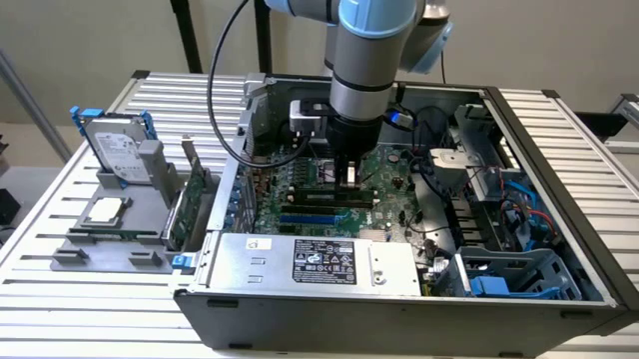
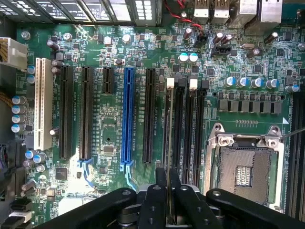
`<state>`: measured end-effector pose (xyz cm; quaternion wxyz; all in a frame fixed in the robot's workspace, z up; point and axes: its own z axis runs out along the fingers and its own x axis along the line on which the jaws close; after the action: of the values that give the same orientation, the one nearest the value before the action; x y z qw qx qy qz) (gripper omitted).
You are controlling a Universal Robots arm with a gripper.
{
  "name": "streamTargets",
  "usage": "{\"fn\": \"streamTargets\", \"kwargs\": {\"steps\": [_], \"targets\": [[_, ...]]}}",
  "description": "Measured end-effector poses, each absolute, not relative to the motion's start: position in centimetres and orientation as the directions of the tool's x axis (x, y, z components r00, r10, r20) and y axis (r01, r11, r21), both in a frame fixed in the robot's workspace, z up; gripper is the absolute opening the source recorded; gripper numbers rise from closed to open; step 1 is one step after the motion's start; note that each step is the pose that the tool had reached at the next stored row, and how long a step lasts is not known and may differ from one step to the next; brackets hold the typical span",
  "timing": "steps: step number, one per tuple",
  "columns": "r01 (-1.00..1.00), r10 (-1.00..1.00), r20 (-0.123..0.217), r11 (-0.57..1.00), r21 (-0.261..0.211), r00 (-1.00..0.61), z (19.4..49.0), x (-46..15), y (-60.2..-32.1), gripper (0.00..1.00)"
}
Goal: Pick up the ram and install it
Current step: 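Insert the ram into the slot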
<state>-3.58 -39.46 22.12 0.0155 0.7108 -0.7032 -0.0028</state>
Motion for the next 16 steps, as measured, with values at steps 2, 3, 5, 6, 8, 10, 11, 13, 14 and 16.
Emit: {"fn": "streamTargets", "kwargs": {"steps": [2, 3, 5, 6, 8, 10, 11, 13, 14, 16], "targets": [[-1.000, -1.000, 0.019, -0.010, 0.026, 0.011, 22.09, -3.59, -39.46, 0.00], [-1.000, -1.000, 0.020, -0.010, 0.026, 0.011, 22.09, -3.60, -39.46, 0.00], [-1.000, -1.000, 0.021, -0.010, 0.026, 0.011, 22.07, -3.60, -39.44, 0.00], [-1.000, -1.000, 0.021, -0.010, 0.026, 0.011, 22.07, -3.60, -39.43, 0.00], [-1.000, -1.000, 0.023, -0.010, 0.026, 0.011, 22.07, -3.60, -39.39, 0.00], [-1.000, -1.000, 0.024, -0.010, 0.026, 0.011, 22.07, -3.60, -39.36, 0.00], [-1.000, -1.000, 0.025, -0.010, 0.026, 0.011, 22.07, -3.60, -39.35, 0.00], [-1.000, -1.000, 0.027, -0.010, 0.026, 0.011, 22.07, -3.61, -39.33, 0.00], [-1.000, -1.000, 0.028, -0.010, 0.026, 0.011, 22.07, -3.61, -39.32, 0.00], [-1.000, -0.999, 0.030, -0.010, 0.026, 0.011, 22.07, -3.62, -39.31, 0.00]]}}
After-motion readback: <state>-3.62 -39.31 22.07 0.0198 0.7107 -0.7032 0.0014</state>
